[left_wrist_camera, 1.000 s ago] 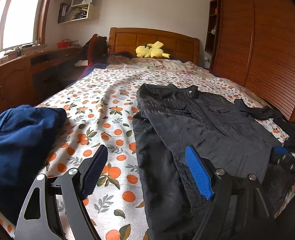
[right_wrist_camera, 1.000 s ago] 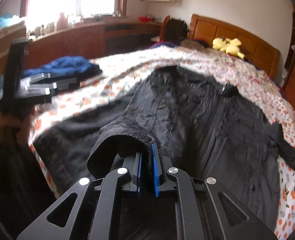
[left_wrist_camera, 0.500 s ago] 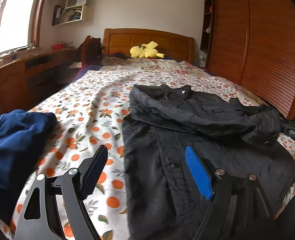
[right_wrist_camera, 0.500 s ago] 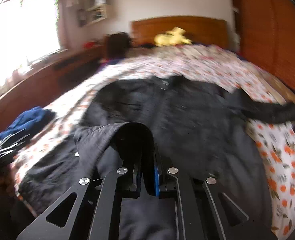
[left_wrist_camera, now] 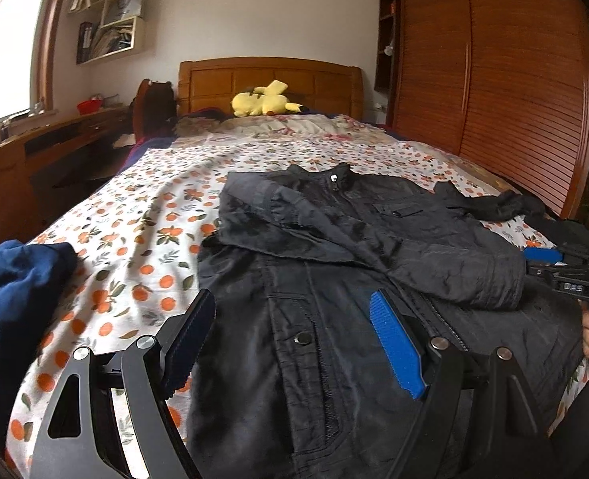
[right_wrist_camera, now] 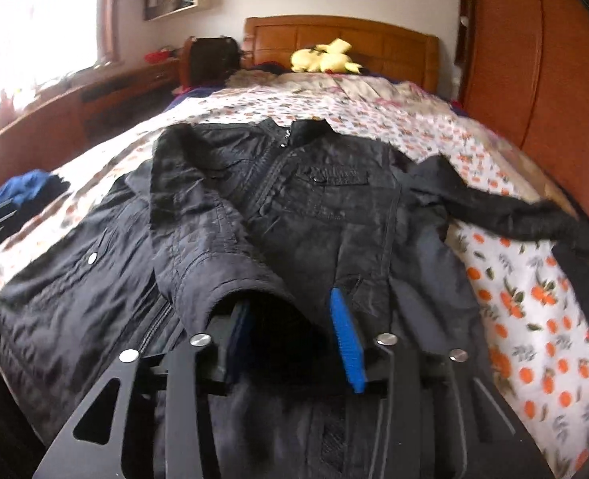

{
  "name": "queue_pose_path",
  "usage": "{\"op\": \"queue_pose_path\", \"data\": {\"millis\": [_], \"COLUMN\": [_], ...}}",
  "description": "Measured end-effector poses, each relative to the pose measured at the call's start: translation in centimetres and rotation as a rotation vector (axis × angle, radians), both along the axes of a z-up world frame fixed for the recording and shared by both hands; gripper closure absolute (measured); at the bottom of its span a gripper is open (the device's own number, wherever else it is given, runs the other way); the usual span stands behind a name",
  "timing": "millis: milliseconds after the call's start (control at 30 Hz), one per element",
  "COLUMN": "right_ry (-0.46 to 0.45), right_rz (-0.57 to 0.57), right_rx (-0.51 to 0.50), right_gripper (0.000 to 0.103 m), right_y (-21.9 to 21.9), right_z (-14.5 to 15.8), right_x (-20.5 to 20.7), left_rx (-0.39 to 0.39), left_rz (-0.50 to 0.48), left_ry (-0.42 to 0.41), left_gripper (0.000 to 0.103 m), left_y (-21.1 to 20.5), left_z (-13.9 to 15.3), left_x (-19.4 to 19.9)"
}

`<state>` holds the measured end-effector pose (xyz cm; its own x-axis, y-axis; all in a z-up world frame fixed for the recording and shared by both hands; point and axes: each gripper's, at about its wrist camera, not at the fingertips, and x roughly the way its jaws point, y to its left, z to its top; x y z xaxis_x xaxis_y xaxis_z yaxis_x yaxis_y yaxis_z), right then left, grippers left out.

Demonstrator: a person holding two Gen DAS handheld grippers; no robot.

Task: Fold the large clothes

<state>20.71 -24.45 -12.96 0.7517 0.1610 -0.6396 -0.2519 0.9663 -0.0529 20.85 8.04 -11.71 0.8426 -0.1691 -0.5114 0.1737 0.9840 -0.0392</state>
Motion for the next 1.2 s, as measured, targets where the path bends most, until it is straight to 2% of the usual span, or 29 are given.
{"op": "queue_pose_path", "data": {"millis": [167, 300, 533, 800, 967, 1067, 1100, 1133, 1200], "right_ry": [-0.071, -0.067, 0.026, 0.162, 0.187, 0.188, 0.178, 0.168, 0.156], "right_rz": [0.074, 0.158, 0.264, 0.249, 0.25, 0.264, 0.27, 0.27, 0.274], "right_rx": [-0.042, -0.051, -0.102, -0.201, -0.199, -0.203, -0.211, -0.213, -0.199], "right_gripper": [0.058, 0.056, 0.056, 0.056, 0.057, 0.077, 0.088, 0.093, 0.096], "right_y": [1.6, 4.2, 8.1, 8.4, 8.0, 8.0, 8.2, 8.3, 8.3], "right_z": [2.3, 2.7, -0.4, -5.0, -5.8, -5.6, -5.2, -4.8, -3.8], "right_x": [-1.8, -2.1, -1.1, 1.9, 2.0, 1.8, 1.5, 1.3, 0.9], "left_rx": [0.004, 0.007, 0.014, 0.011, 0.016, 0.016, 0.015, 0.013, 0.01], "left_rz": [-0.021, -0.033, -0.043, -0.046, -0.053, -0.053, -0.053, -0.052, -0.052], "left_ry": [-0.001, 0.002, 0.014, 0.023, 0.023, 0.023, 0.022, 0.02, 0.015], "left_gripper": [0.021, 0.021, 0.021, 0.021, 0.021, 0.021, 0.021, 0.021, 0.021], "left_y": [-1.0, -1.5, -2.0, -1.9, -2.0, -2.0, -2.0, -1.9, -1.8], "left_z": [-0.2, -0.4, -1.0, -1.3, -1.4, -1.4, -1.3, -1.3, -1.2], "left_x": [0.1, 0.1, 0.2, 0.4, 0.3, 0.3, 0.2, 0.2, 0.0]}}
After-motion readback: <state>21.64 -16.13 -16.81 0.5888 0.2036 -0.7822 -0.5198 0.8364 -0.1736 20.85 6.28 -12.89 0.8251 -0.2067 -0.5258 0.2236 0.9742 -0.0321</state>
